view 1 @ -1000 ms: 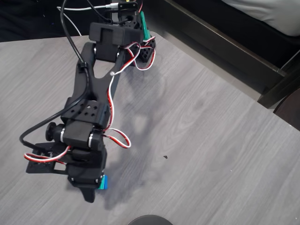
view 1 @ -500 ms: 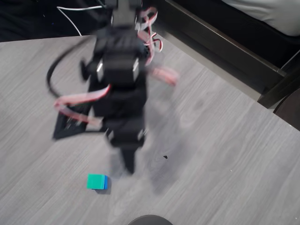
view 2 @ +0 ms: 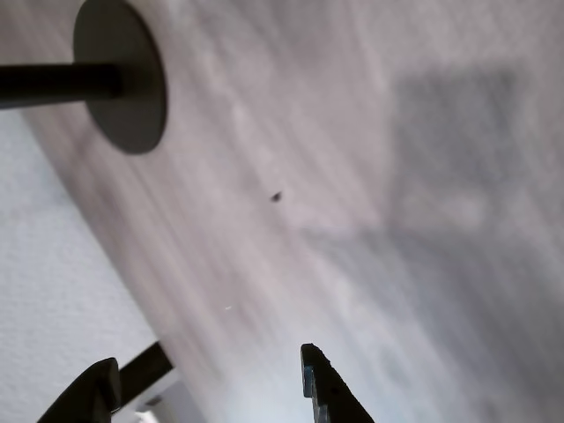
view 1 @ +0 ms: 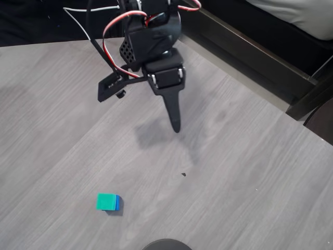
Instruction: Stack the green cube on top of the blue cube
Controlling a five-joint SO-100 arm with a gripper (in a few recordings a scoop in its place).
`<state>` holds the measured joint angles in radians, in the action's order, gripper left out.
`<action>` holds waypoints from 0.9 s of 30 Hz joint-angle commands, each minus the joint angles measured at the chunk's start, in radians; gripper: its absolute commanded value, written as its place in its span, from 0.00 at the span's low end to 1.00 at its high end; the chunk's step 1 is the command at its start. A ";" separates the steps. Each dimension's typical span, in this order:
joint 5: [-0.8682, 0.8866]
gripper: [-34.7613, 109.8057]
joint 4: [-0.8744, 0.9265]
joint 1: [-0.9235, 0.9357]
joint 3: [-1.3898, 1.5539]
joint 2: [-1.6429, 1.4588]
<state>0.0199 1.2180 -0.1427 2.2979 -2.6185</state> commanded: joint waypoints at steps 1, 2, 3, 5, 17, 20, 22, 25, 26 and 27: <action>-0.072 0.46 -0.052 0.014 0.115 -0.117; -0.097 0.46 -0.064 0.014 0.149 -0.150; -0.112 0.46 -0.072 0.014 0.181 -0.187; -0.138 0.46 -0.084 0.014 0.245 -0.265; -0.181 0.46 -0.058 0.021 0.495 -0.548; -0.173 0.46 -0.058 0.028 0.555 -0.604; -0.152 0.46 -0.058 0.055 0.594 -0.669; -0.146 0.46 -0.057 0.077 0.644 -0.719; -0.146 0.46 -0.057 0.077 0.657 -0.719; -0.146 0.46 -0.057 0.075 0.666 -0.719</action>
<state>-0.1350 1.1582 -0.0782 2.9529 -3.3134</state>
